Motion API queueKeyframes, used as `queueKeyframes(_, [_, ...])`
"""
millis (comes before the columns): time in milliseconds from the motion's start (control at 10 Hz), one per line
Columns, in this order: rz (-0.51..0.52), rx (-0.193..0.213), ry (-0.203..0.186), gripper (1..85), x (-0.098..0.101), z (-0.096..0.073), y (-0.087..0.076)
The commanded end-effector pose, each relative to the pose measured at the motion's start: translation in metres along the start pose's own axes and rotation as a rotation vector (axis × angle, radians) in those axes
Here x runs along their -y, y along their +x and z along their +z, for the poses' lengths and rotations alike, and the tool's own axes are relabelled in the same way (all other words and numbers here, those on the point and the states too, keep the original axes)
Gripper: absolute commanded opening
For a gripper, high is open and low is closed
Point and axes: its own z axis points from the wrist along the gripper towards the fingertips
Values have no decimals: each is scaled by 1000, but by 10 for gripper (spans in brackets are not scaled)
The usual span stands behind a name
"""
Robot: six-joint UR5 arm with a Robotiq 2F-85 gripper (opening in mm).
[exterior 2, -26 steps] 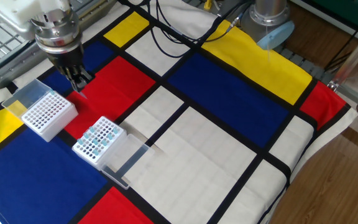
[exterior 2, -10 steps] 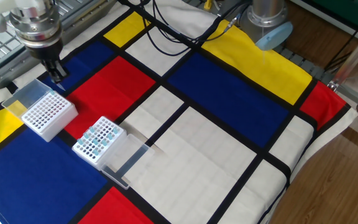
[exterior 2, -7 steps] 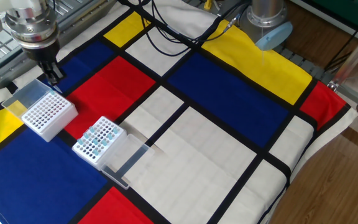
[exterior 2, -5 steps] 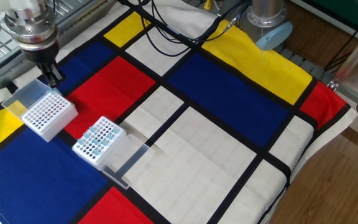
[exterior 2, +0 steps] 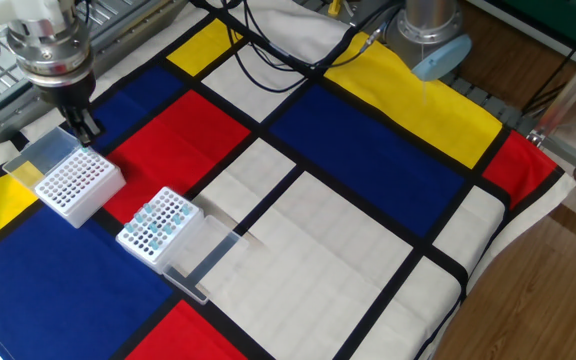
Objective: Transfer all medium pipette tips from one holder to another
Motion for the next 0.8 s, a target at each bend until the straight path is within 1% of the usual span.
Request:
queueKeyframes(0, [10, 8, -12, 50, -7, 2, -4])
queueKeyframes(300, [3, 16, -12, 47, -7, 10, -10])
queueKeyframes(700, [3, 21, -11, 43, -6, 13, -12])
